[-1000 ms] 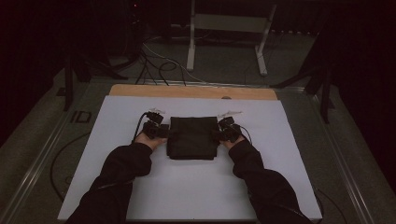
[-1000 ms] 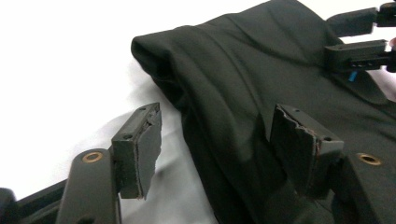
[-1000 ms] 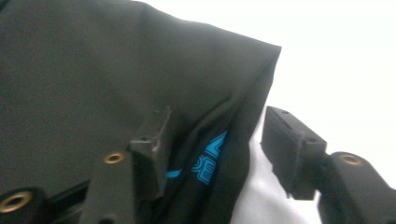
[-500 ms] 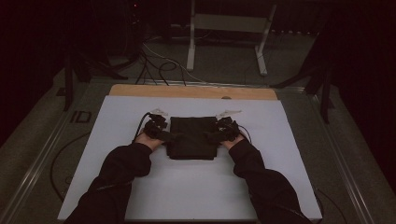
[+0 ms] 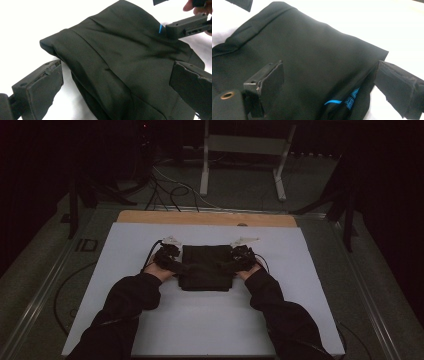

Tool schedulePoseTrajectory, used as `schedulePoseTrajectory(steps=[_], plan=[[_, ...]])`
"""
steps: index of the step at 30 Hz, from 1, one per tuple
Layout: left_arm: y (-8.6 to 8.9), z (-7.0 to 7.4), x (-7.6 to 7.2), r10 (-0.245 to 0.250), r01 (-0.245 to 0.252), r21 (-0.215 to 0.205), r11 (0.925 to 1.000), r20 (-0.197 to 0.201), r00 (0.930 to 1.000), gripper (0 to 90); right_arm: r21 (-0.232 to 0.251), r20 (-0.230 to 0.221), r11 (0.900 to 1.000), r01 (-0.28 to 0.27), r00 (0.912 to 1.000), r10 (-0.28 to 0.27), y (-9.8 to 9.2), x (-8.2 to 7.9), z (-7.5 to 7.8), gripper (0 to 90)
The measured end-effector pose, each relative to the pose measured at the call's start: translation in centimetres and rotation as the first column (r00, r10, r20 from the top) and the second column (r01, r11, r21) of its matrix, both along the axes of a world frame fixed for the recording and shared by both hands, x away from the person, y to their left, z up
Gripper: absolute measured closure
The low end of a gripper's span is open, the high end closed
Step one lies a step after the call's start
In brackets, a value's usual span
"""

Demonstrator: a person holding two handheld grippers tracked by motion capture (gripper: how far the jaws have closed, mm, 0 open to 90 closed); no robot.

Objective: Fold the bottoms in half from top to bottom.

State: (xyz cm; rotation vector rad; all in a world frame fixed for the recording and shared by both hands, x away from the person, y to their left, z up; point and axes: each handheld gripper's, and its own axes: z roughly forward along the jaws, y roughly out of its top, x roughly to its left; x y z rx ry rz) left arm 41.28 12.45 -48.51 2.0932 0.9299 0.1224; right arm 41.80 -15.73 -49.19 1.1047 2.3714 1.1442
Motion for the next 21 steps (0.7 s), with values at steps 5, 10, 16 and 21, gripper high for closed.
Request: schedulePoseTrajectory(steps=[5, 10, 16, 21], plan=[[0.1, 0.4, -0.4, -0.029, 0.03, -0.013, 0.9995, 0.022, 0.9993, 0.0, 0.024, 0.001, 0.999, -0.026, 0.9997, 0.026, -0.1, -0.2, 0.5, 9.4], [0.0, 0.8, -1.0, -0.063, 0.063, 0.004, 0.998, 0.046, 0.997, 0.0, 0.042, 0.031, 0.998, -0.051, 0.9983, 0.049, -0.1, -0.6, 1.0, 9.3], [0.3, 1.3, -1.7, -0.071, 0.071, 0.008, 0.9975, 0.063, 0.9955, 0.0, 0.057, 0.04, 0.996, -0.065, 0.9972, 0.063, -0.4, -0.9, 1.5, 9.3], [0.8, 1.4, -2.3, -0.065, 0.065, 0.004, 0.9979, 0.073, 0.9952, 0.0, 0.056, 0.05, 0.996, -0.076, 0.996, 0.073, -1.0, -1.3, 1.8, 9.3]])
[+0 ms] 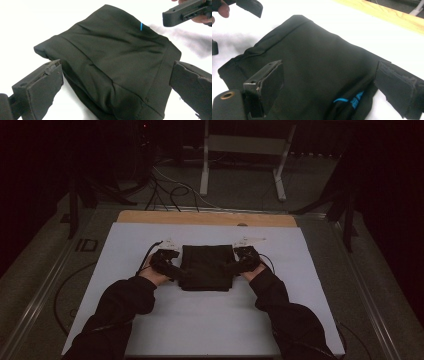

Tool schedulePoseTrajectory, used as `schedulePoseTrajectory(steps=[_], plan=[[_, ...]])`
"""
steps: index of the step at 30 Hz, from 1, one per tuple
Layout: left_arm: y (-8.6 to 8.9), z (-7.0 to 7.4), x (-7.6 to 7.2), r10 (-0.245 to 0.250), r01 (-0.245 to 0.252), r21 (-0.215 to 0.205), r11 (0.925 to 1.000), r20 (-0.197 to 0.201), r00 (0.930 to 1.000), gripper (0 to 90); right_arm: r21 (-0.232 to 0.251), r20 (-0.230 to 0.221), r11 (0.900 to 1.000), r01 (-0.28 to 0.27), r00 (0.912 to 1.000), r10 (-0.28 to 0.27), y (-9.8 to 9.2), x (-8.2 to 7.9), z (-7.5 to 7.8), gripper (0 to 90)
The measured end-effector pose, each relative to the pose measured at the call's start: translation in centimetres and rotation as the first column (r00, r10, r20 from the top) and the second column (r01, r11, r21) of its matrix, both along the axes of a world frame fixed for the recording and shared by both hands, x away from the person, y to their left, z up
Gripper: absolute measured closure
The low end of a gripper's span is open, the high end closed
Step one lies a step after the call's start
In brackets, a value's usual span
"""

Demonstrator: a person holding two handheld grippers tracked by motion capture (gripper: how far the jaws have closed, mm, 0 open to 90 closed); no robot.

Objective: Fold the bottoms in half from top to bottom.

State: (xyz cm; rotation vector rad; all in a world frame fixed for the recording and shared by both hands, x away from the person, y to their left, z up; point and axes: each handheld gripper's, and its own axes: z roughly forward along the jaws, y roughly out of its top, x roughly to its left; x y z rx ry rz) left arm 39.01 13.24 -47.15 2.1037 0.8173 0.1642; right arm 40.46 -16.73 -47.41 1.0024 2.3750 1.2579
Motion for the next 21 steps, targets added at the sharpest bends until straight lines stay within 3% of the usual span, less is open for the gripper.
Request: schedulePoseTrajectory(steps=[11, 21], plan=[[1.3, 0.1, -1.3, -0.006, 0.006, 0.009, 0.9999, 0.01, 0.9999, 0.0, -0.019, 0.017, 1.0, -0.009, 0.9998, 0.009, -1.4, -1.1, 0.2, 9.3], [2.4, -0.1, -3.0, 0.001, -0.001, -0.014, 0.9999, 0.017, 0.9999, 0.0, -0.032, 0.009, 0.999, -0.027, 0.9996, 0.027, -2.1, -2.4, -0.4, 9.3]])
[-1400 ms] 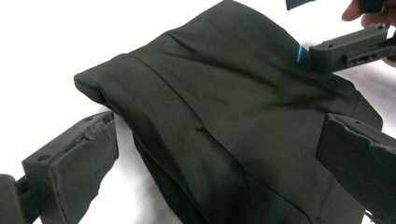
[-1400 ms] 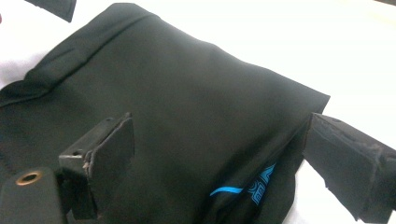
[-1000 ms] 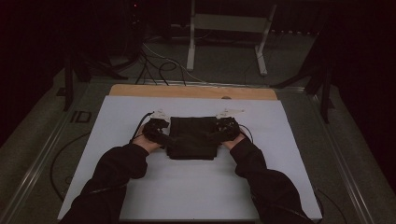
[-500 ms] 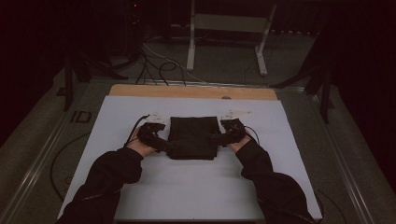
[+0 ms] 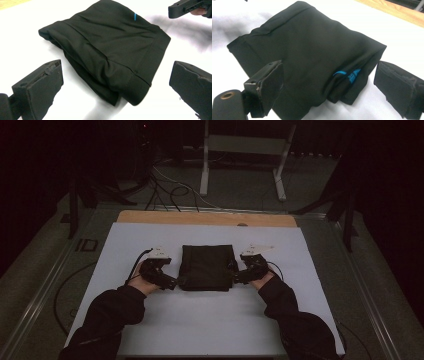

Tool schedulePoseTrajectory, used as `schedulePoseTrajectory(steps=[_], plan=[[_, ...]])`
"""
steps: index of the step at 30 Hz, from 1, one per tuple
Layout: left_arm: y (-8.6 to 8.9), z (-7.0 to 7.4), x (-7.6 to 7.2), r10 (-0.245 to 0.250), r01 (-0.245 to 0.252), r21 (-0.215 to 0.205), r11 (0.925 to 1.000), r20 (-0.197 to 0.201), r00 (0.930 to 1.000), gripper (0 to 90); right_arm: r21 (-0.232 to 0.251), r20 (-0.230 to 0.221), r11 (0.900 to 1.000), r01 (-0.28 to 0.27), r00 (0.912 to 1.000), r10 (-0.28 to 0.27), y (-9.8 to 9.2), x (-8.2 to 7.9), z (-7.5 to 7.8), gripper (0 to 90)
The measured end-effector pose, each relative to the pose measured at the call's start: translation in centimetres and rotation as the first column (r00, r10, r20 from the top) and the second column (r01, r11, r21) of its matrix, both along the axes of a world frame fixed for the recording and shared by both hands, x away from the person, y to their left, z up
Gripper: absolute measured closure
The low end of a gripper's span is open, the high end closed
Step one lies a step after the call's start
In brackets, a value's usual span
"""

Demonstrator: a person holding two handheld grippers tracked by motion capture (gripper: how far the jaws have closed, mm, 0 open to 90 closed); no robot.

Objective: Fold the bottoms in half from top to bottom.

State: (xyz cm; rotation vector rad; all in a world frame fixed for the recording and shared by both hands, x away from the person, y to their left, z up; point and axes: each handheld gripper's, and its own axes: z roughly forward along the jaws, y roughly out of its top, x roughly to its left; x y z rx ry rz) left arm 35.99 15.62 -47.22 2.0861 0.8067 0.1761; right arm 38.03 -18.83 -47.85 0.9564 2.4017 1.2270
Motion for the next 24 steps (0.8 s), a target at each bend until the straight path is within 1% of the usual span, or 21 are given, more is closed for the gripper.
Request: schedulePoseTrajectory(steps=[3, 6, 8, 11, 12, 14, 17, 20, 22, 24], plan=[[0.3, 0.0, -0.4, 0.001, -0.001, 0.005, 1.0, -0.001, 1.0, 0.0, -0.004, 0.001, 1.0, -0.007, 1.0, 0.007, -0.1, -0.4, -0.2, 9.3], [0.5, -0.1, -1.0, 0.007, -0.007, -0.004, 1.0, -0.003, 1.0, 0.0, -0.013, -0.004, 1.0, -0.014, 0.9999, 0.014, -0.2, -0.9, -0.3, 9.3], [0.7, -0.2, -1.4, 0.005, -0.005, -0.002, 1.0, 0.0, 1.0, 0.0, -0.007, -0.002, 1.0, -0.015, 0.9999, 0.015, -0.4, -1.2, -0.4, 9.3], [0.8, -0.3, -1.8, 0.005, -0.005, 0.002, 1.0, 0.0, 1.0, 0.0, -0.016, -0.007, 1.0, -0.019, 0.9998, 0.019, -0.5, -1.5, -0.5, 9.3], [1.0, -0.4, -2.1, 0.001, -0.001, 0.009, 1.0, 0.002, 1.0, 0.0, -0.021, -0.009, 0.999, -0.025, 0.9997, 0.025, -0.7, -1.8, -0.7, 9.3], [1.2, -0.6, -2.4, 0.004, -0.004, 0.007, 1.0, 0.001, 1.0, 0.0, -0.024, -0.01, 0.999, -0.025, 0.9996, 0.025, -0.8, -2.1, -0.8, 9.3], [1.4, -0.7, -2.6, 0.006, -0.006, 0.012, 0.9999, 0.001, 1.0, 0.0, -0.018, -0.016, 1.0, -0.023, 0.9996, 0.023, -1.0, -2.4, -0.9, 9.3], [1.8, -0.9, -3.0, 0.008, -0.008, 0.021, 0.9997, -0.001, 1.0, 0.0, -0.027, -0.016, 0.999, -0.028, 0.9995, 0.027, -1.3, -3.1, -1.1, 9.3], [2.1, -1.0, -3.3, 0.012, -0.012, 0.02, 0.9997, 0.001, 0.9999, 0.0, -0.04, -0.014, 0.999, -0.03, 0.9995, 0.029, -1.4, -3.5, -1.2, 9.3], [2.4, -1.1, -3.7, 0.014, -0.014, 0.024, 0.9996, 0.002, 0.9999, 0.0, -0.037, -0.017, 0.999, -0.029, 0.9995, 0.028, -1.7, -3.9, -1.2, 9.3]])
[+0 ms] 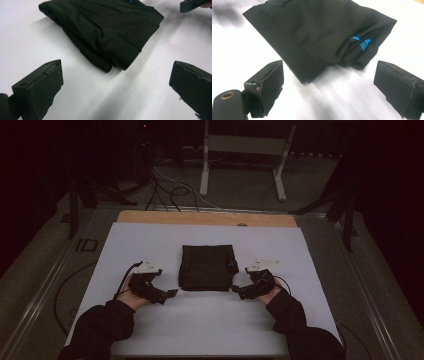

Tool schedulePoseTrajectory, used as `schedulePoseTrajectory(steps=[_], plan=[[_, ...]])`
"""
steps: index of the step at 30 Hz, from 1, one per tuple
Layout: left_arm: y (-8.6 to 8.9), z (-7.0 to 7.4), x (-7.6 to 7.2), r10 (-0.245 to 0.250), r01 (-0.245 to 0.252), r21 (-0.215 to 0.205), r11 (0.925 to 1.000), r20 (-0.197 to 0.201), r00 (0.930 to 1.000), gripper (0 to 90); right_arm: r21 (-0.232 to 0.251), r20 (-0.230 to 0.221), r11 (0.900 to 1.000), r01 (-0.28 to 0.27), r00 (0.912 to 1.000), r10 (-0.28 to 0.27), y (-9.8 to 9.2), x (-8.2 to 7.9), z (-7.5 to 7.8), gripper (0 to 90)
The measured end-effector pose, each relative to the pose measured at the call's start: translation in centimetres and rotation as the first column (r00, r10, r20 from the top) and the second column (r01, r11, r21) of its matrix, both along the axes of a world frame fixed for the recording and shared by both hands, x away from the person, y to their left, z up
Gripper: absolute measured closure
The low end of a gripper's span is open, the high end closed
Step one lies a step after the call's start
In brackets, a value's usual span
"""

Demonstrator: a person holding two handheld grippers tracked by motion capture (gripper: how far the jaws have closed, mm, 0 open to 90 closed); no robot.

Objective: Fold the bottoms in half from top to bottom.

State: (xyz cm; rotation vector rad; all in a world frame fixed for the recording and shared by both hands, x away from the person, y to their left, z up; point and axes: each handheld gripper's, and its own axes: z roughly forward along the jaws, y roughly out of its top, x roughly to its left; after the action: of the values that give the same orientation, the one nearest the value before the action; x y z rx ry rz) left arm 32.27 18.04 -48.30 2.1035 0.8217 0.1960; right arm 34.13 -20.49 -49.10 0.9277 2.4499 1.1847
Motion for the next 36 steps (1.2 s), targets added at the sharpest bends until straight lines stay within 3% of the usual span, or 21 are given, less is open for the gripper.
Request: schedulePoseTrajectory(steps=[18, 28, 36], plan=[[2.4, -0.8, -3.8, 0.007, -0.008, 0.055, 0.9984, 0.016, 0.9998, 0.0, 0.009, -0.004, 1.0, 0.016, 0.9999, -0.016, -3.1, -3.8, -0.5, 9.4], [4.1, -0.9, -5.3, 0.019, -0.02, 0.039, 0.999, 0.032, 0.9993, 0.0, 0.023, 0.001, 0.999, 0.046, 0.9989, -0.046, -4.9, -5.8, -0.4, 9.2], [5.7, -1.0, -6.3, 0.049, -0.051, 0.033, 0.9982, 0.038, 0.9981, 0.0, 0.004, 0.021, 0.998, 0.069, 0.9974, -0.069, -6.3, -7.2, -0.2, 9.2]])
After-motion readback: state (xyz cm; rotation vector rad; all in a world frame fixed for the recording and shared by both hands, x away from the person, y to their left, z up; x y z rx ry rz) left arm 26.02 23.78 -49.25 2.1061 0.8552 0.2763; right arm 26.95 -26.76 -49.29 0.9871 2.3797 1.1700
